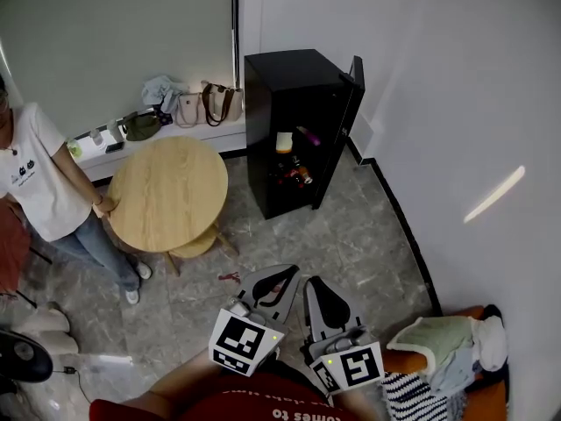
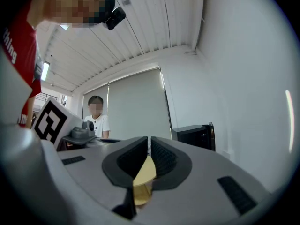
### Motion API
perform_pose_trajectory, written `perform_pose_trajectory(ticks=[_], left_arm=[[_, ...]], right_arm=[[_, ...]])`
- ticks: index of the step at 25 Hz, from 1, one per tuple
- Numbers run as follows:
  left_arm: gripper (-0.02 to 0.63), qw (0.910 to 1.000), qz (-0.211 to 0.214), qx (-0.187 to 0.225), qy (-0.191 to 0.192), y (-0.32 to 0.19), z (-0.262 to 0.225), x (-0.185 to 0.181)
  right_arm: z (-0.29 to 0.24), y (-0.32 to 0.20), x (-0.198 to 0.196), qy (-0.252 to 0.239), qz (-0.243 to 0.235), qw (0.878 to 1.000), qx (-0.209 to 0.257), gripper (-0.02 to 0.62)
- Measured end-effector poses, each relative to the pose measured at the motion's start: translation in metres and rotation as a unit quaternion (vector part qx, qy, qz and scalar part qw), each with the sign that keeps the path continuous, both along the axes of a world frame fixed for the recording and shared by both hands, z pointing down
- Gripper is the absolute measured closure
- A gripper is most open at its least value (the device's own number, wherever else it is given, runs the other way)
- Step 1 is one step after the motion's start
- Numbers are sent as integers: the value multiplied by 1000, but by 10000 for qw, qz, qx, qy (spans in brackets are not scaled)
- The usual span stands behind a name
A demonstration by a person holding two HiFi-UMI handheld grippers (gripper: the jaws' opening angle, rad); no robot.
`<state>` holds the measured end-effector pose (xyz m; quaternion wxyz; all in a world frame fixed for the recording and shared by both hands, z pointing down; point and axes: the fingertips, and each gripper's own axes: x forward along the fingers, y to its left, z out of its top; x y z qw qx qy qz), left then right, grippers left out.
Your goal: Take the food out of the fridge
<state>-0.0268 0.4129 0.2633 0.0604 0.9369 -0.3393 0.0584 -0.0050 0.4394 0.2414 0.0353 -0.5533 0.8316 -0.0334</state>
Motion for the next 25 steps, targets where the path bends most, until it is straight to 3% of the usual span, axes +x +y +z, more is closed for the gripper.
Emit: perform_pose_trajectory(ticks=[9, 13, 18, 25], left_arm=[[598, 9998, 30, 142, 132, -72, 0, 20], [598, 9995, 39, 208, 221, -127, 0, 31], [598, 9994, 155, 192, 227, -202, -1, 39], [598, 9992, 199, 155, 299, -288, -4, 36]], right_arm=[[9, -68, 24, 387, 235, 9989, -132, 581], [5, -120, 32, 527, 299, 9981, 77, 575], [10, -196, 32, 667, 260, 9973, -138, 540], [2, -281, 34, 767, 459, 9959, -168, 540]])
